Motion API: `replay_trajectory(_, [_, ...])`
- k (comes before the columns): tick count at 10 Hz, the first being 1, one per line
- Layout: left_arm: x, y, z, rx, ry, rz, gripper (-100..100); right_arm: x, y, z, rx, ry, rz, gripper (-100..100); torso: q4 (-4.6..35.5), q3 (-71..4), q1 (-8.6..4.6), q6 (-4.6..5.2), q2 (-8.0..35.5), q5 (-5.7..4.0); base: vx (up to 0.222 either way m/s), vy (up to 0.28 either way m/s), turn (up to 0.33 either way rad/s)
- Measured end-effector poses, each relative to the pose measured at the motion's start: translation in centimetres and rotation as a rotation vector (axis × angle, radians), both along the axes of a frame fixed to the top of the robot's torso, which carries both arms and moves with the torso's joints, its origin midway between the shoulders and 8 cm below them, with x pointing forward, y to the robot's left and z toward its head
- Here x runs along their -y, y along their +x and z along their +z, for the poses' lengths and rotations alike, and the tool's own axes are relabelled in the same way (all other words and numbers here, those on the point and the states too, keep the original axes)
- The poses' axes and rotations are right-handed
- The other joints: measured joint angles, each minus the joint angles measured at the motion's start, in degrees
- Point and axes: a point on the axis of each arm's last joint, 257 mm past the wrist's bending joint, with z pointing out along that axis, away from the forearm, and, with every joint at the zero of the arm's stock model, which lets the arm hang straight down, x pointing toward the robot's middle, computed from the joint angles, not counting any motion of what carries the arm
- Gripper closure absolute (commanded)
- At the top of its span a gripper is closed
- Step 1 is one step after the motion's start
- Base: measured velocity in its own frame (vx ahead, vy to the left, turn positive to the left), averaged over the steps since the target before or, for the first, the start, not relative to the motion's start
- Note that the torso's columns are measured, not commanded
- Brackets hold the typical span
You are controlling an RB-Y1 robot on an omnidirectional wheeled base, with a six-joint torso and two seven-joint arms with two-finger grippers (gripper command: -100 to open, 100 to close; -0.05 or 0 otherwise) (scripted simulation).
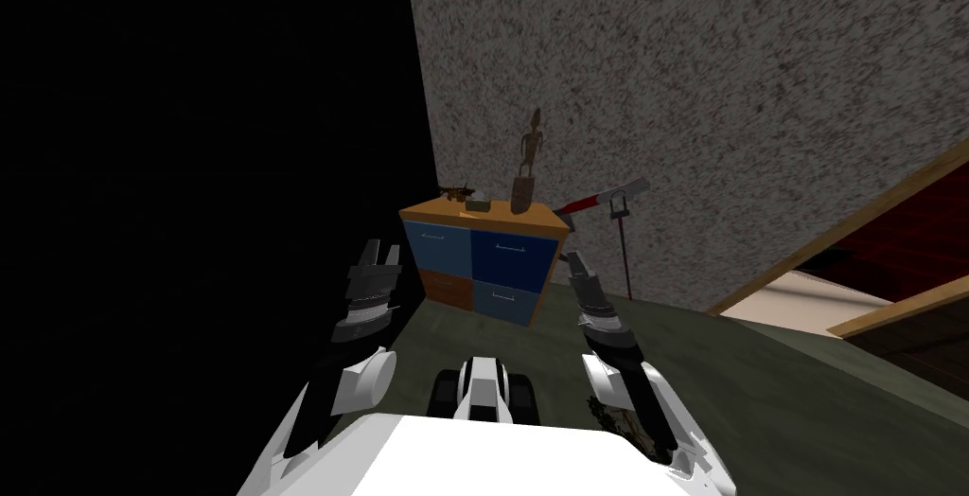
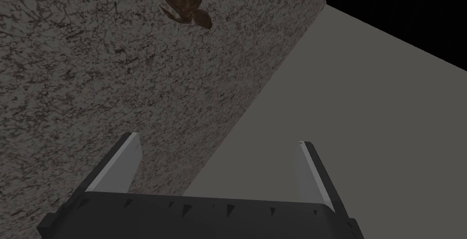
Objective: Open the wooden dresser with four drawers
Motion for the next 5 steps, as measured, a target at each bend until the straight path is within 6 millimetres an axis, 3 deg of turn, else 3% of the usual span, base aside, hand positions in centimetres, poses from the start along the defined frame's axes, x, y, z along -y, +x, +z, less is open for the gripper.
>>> replay_trajectory(5, [0.00, 0.00, 0.00, 0.000, 0.000, 0.000, 0, -0.05, 0.91, -0.95, 0.009, -0.172, -0.117, -100, 0.0, -0.1, -0.04, 0.00, -0.1, -0.01, 0.065, 0.054, -0.074])
